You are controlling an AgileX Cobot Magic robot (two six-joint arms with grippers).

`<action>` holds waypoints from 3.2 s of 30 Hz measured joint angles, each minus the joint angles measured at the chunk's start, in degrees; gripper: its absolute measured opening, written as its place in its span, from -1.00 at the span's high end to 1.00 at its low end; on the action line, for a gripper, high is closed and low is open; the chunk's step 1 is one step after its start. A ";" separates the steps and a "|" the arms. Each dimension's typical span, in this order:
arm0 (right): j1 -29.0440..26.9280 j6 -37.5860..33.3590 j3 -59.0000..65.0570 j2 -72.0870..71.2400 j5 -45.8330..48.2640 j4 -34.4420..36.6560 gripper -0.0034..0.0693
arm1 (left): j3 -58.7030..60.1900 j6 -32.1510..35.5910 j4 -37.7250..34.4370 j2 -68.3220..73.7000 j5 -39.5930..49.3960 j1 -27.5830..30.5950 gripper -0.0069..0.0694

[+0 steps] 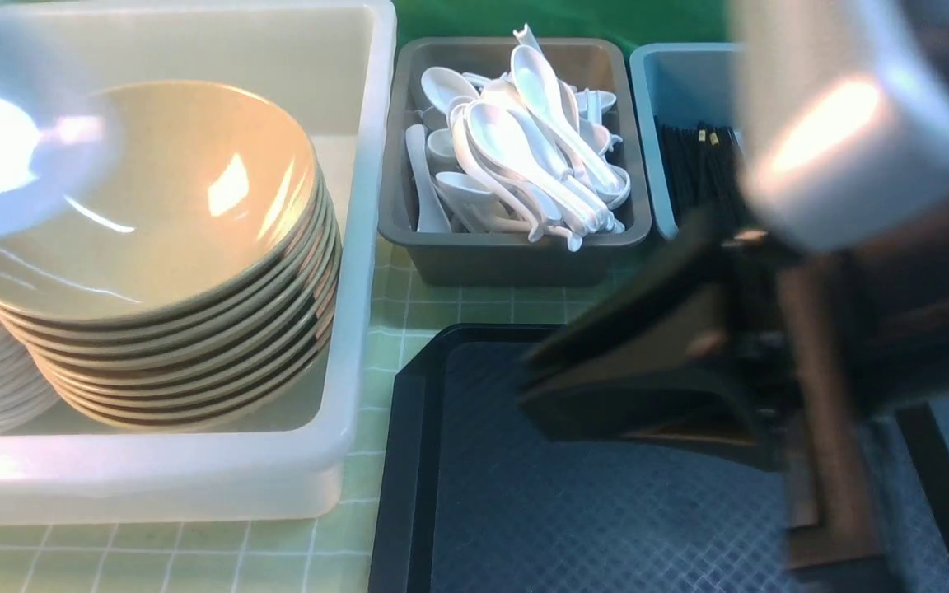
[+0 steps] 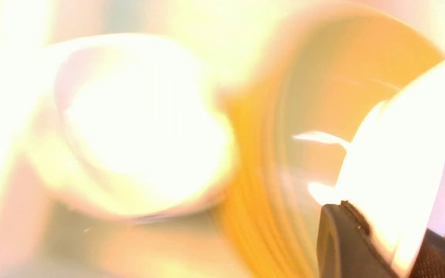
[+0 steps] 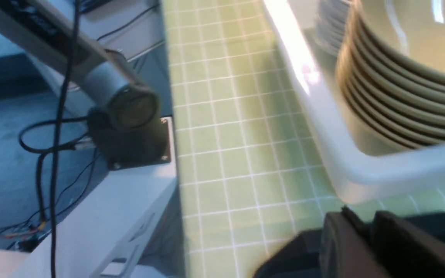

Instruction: On green table put chopsticks spoon bowls plates into blue grey white boxes.

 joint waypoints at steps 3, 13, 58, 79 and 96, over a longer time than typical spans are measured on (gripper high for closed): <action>2.50 -0.31 -2.49 2.90 0.67 0.00 0.79 | 4.61 -3.70 0.14 -0.08 -5.67 8.03 0.78; 5.74 -1.73 -3.63 5.34 -0.78 0.20 0.84 | 10.83 -5.27 3.20 6.69 -11.76 5.30 0.78; -33.70 20.33 32.62 -35.41 -22.84 -21.01 0.78 | -0.52 -2.75 8.03 -10.76 4.50 -46.48 -0.04; -33.75 25.74 59.86 -63.24 -29.88 -20.71 0.78 | 50.13 -7.11 0.64 -66.48 -15.58 -50.91 0.82; -33.75 25.74 59.86 -63.24 -29.71 -20.66 0.75 | 55.66 -8.75 0.03 -70.61 -23.44 -50.91 0.82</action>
